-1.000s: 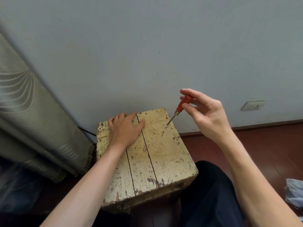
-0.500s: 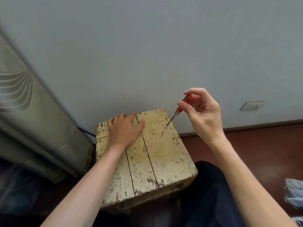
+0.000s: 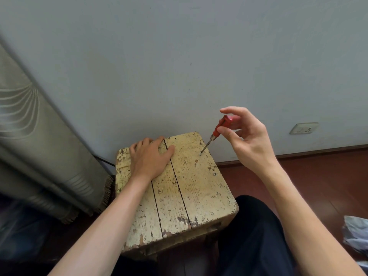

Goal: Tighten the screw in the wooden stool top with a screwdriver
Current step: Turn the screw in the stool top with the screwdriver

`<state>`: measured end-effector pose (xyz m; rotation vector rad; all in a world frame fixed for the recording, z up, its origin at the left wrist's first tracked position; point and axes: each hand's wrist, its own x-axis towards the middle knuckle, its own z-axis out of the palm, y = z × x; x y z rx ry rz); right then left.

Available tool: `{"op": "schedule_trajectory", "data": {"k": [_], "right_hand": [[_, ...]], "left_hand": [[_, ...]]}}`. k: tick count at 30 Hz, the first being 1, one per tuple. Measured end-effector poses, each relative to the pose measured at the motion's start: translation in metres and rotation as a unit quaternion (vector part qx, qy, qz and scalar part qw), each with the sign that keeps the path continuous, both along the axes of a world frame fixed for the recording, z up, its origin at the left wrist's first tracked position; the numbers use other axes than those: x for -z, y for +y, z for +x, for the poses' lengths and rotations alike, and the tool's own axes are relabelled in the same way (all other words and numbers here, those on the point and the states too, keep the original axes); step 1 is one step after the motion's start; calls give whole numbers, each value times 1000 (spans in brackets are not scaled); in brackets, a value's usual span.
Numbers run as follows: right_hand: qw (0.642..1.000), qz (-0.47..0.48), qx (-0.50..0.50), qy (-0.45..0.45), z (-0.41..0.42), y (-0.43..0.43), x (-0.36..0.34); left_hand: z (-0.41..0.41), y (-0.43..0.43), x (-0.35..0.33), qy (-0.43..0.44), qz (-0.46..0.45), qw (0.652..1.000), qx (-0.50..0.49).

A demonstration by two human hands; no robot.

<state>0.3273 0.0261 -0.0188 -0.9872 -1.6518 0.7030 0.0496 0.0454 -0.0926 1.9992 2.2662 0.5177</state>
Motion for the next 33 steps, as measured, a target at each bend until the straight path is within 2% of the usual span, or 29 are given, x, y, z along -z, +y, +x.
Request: {"op": "schedule_trajectory", "data": {"k": [8, 11, 15, 19, 26, 33], "right_hand": [[998, 18, 40, 53, -11, 0, 3], [998, 15, 38, 44, -4, 0, 4], [1000, 2, 8, -6, 11, 3, 2], [999, -15, -40, 25, 10, 3, 0], [1000, 10, 7, 22, -3, 3, 2], [996, 30, 41, 69, -12, 3, 6]], "left_hand": [[0, -1, -1, -3, -2, 1000, -2], [0, 0, -1, -2, -2, 1000, -1], [0, 0, -1, -2, -2, 1000, -1], [0, -1, -1, -4, -1, 1000, -1], [1, -1, -2, -1, -1, 1000, -2], [0, -1, -1, 0, -7, 1000, -1]]}}
